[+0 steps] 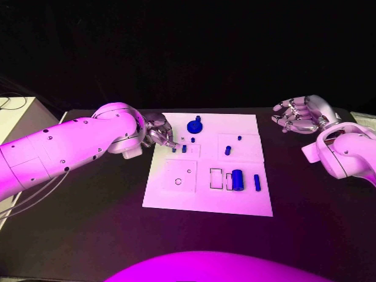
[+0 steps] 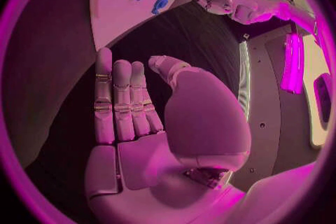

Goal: Assemble the parts on the task board

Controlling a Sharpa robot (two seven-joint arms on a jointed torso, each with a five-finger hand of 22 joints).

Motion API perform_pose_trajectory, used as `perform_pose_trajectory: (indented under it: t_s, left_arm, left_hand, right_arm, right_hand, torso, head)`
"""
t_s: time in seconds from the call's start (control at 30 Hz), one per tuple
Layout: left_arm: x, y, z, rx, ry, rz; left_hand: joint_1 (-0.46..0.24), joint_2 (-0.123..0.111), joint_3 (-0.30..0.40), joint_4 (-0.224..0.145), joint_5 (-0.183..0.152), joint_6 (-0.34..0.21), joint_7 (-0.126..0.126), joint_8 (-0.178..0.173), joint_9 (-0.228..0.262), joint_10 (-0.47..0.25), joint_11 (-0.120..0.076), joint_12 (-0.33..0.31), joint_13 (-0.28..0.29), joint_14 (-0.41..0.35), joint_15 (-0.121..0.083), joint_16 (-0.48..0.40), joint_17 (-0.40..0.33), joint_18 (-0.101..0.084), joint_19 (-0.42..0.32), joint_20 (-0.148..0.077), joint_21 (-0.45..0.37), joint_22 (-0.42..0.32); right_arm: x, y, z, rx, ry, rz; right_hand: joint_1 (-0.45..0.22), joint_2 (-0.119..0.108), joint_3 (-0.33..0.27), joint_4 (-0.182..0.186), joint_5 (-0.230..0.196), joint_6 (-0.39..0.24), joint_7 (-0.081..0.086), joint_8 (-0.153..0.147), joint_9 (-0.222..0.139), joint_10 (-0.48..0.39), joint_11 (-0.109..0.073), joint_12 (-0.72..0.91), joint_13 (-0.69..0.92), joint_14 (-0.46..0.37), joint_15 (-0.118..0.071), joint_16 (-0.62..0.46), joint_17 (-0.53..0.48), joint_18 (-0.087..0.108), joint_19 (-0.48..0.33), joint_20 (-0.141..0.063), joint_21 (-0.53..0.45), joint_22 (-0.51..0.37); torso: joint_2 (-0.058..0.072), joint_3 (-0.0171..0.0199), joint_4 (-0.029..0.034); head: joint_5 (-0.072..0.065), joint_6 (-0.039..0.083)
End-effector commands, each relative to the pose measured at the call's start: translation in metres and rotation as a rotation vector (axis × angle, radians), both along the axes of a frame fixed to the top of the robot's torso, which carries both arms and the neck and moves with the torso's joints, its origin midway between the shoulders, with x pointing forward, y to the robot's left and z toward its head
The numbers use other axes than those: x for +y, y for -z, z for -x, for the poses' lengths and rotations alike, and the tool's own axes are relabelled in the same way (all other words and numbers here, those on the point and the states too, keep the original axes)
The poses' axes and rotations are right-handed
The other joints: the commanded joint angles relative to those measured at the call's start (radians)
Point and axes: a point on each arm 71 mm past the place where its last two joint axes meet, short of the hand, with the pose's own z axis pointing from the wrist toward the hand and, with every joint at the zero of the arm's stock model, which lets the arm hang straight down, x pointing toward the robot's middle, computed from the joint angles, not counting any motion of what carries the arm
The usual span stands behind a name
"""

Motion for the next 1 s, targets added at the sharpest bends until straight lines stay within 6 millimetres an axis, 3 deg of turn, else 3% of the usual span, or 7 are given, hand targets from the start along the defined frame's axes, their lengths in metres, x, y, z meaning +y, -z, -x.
perform_pose_trajectory:
  t_s: [0.03, 0.13, 0.2, 0.3, 0.37, 0.63, 1.0]
  left_arm:
    - [-0.009, -0.006, -0.002, -0.042, -0.009, 0.156]
    - [-0.017, -0.009, -0.007, -0.094, -0.005, 0.206]
    - [-0.020, -0.011, -0.010, -0.141, 0.002, 0.216]
    - [-0.026, -0.009, -0.014, -0.228, 0.019, 0.216]
    - [-0.030, -0.007, -0.017, -0.278, 0.034, 0.212]
    - [-0.046, 0.011, -0.023, -0.420, 0.131, 0.139]
    - [-0.062, 0.020, -0.022, -0.471, 0.217, 0.060]
  left_hand:
    - [0.041, 0.015, 0.001, 0.003, 0.004, -0.038, 0.022, -0.019, -0.025, -0.055, 0.018, -0.036, -0.049, -0.054, 0.019, -0.082, -0.020, 0.039, -0.100, 0.018, -0.112, -0.132]
    - [0.117, 0.025, 0.052, -0.003, 0.005, -0.069, 0.045, -0.069, -0.086, -0.102, 0.040, -0.114, -0.115, -0.168, 0.037, -0.206, -0.178, 0.078, -0.235, 0.034, -0.288, -0.327]
    - [0.139, 0.019, 0.072, -0.005, 0.003, -0.071, 0.050, -0.086, -0.111, -0.107, 0.045, -0.139, -0.141, -0.186, 0.041, -0.224, -0.204, 0.083, -0.249, 0.040, -0.320, -0.357]
    - [0.181, 0.002, 0.108, -0.020, 0.002, -0.095, 0.056, -0.150, -0.174, -0.102, 0.049, -0.154, -0.169, -0.152, 0.044, -0.181, -0.168, 0.072, -0.199, 0.042, -0.286, -0.312]
    - [0.204, -0.009, 0.131, -0.030, 0.001, -0.071, 0.057, -0.177, -0.218, -0.112, 0.051, -0.169, -0.192, -0.154, 0.046, -0.174, -0.173, 0.072, -0.194, 0.042, -0.287, -0.313]
    - [0.214, -0.055, 0.144, -0.051, -0.007, -0.058, 0.067, -0.235, -0.304, -0.185, 0.066, -0.246, -0.266, -0.208, 0.060, -0.191, -0.237, 0.080, -0.233, 0.054, -0.325, -0.348]
    - [0.228, -0.061, 0.126, -0.075, -0.013, -0.020, 0.053, -0.283, -0.394, -0.225, 0.068, -0.367, -0.387, -0.258, 0.061, -0.199, -0.341, 0.080, -0.237, 0.059, -0.314, -0.328]
  right_arm:
    - [0.001, 0.000, 0.000, -0.002, -0.012, 0.001]
    - [0.002, 0.000, 0.000, -0.003, -0.012, 0.001]
    - [0.002, 0.000, 0.000, -0.004, -0.012, 0.001]
    - [0.003, 0.001, 0.000, -0.004, -0.013, 0.001]
    - [0.003, 0.001, 0.000, -0.005, -0.013, 0.001]
    - [0.004, 0.001, -0.001, -0.005, -0.015, 0.000]
    - [0.007, 0.001, -0.001, -0.005, -0.019, -0.002]
  right_hand:
    - [-0.002, 0.001, 0.001, 0.001, 0.005, -0.002, 0.003, -0.004, 0.001, 0.000, -0.007, 0.000, -0.001, -0.003, 0.003, -0.004, -0.002, 0.012, 0.009, -0.001, -0.006, -0.002]
    - [-0.001, 0.001, 0.001, 0.001, 0.006, -0.002, 0.003, -0.004, 0.002, 0.000, -0.007, 0.000, -0.002, -0.003, 0.003, -0.004, -0.002, 0.012, 0.009, -0.001, -0.006, -0.002]
    - [0.001, 0.002, 0.002, -0.001, 0.006, -0.002, 0.003, -0.004, 0.002, 0.000, -0.007, 0.000, -0.003, -0.003, 0.003, -0.004, -0.002, 0.012, 0.010, -0.001, -0.007, -0.003]
    - [0.001, 0.002, 0.002, -0.001, 0.006, -0.002, 0.003, -0.004, 0.002, 0.000, -0.007, 0.000, -0.003, -0.003, 0.003, -0.004, -0.002, 0.012, 0.010, -0.001, -0.007, -0.003]
    - [0.001, 0.002, 0.002, -0.001, 0.006, -0.002, 0.003, -0.004, 0.002, 0.000, -0.007, 0.000, -0.003, -0.003, 0.003, -0.004, -0.002, 0.012, 0.010, -0.001, -0.007, -0.003]
    - [0.004, 0.003, 0.003, -0.002, 0.008, -0.002, 0.003, -0.004, 0.002, 0.000, -0.007, 0.000, -0.004, -0.003, 0.002, -0.004, -0.003, 0.012, 0.011, -0.001, -0.008, -0.004]
    - [0.004, 0.003, 0.003, -0.002, 0.008, -0.002, 0.003, -0.004, 0.002, 0.000, -0.007, 0.000, -0.004, -0.003, 0.002, -0.004, -0.003, 0.012, 0.011, -0.001, -0.008, -0.004]
  torso:
    - [0.000, 0.0002, 0.0001]
    - [0.000, 0.0007, 0.0002]
    - [0.001, 0.0008, 0.0002]
    - [0.000, 0.0014, 0.0003]
    - [0.000, 0.0014, -0.0001]
    - [0.002, 0.0006, -0.0022]
    - [0.002, 0.0015, -0.0037]
  head:
    - [-0.002, 0.004]
    - [-0.001, 0.008]
    - [-0.002, 0.009]
    - [-0.002, 0.013]
    - [-0.003, 0.015]
    - [-0.011, 0.021]
    - [-0.014, 0.026]
